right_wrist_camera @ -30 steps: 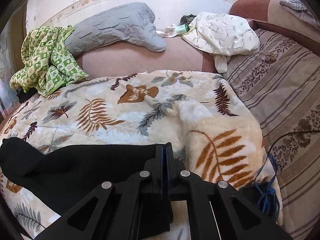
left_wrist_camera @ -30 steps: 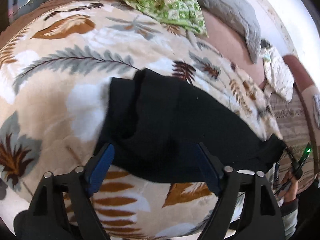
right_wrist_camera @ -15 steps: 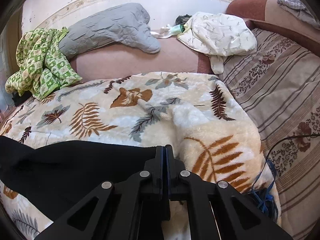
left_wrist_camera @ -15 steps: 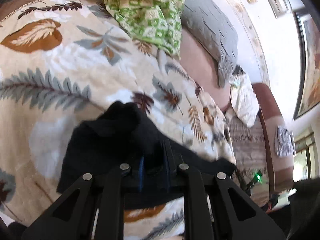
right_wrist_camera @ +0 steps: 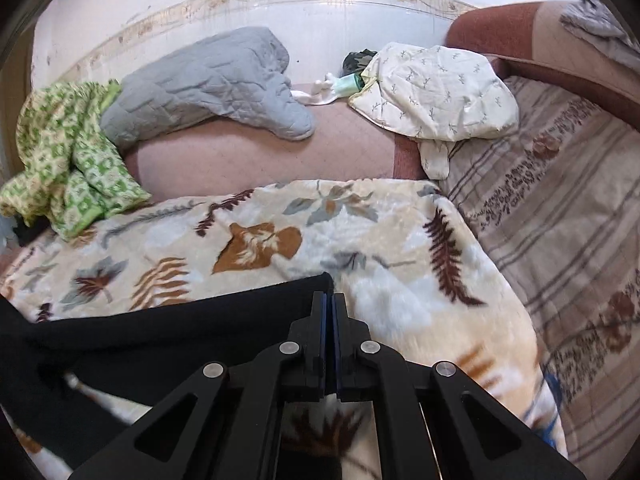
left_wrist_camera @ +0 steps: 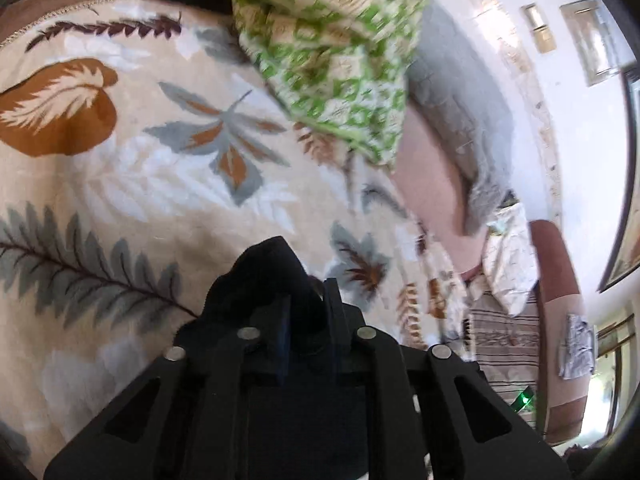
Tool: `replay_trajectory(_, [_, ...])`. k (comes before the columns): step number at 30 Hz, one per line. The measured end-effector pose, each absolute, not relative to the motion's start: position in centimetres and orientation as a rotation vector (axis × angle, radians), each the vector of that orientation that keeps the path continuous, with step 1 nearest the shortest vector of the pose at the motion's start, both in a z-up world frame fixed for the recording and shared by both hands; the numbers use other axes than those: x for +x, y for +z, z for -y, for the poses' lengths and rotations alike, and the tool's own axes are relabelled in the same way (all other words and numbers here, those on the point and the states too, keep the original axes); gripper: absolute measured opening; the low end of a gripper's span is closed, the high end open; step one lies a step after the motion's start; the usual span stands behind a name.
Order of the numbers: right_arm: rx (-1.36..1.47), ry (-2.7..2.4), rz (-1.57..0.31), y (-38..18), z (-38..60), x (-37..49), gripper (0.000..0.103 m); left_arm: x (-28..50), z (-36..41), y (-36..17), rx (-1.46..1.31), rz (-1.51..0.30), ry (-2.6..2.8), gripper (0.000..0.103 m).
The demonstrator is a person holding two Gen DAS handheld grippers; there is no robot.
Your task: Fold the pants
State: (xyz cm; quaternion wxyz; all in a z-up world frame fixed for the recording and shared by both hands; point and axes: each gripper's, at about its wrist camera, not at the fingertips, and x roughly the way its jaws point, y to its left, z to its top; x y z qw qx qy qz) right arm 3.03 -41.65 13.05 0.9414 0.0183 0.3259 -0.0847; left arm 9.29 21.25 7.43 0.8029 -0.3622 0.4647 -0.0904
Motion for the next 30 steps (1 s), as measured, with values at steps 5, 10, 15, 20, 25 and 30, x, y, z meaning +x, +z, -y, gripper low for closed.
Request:
replay_trajectory(5, [0.004,-0.122,-0.781,11.5,40.8,3.9,0.052,6.9,-22.5,6.9,-0.717,-1.019,-0.163,0.072])
replay_trajectory(10, [-0.029,0.089,-0.790,12.2,38.5,-3.0,0.064,1.7,-23.3,8.2,-0.578,-0.998,-0.112,0.082])
replay_trajectory(15, [-0.263,0.273,-0.809,10.4,32.8,-9.4,0.065,-2.9,-23.2,7.1,-0.503,-1.010,-0.037,0.084])
replay_trajectory(20, [-0.409,0.398,-0.833,7.2,28.3,-11.5,0.065,-3.8,-21.6,3.5,-0.530,-1.088,-0.026,0.085])
replay_trajectory(25, [-0.587,0.407,-0.805,4.4,25.6,-11.2,0.049,-3.3,-18.5,3.0,-0.486,-1.033,-0.034,0.101])
replay_trajectory(30, [-0.529,0.314,-0.740,5.5,25.5,-9.2,0.007,-2.0,-16.9,4.0,-0.460,-1.067,-0.122,0.008])
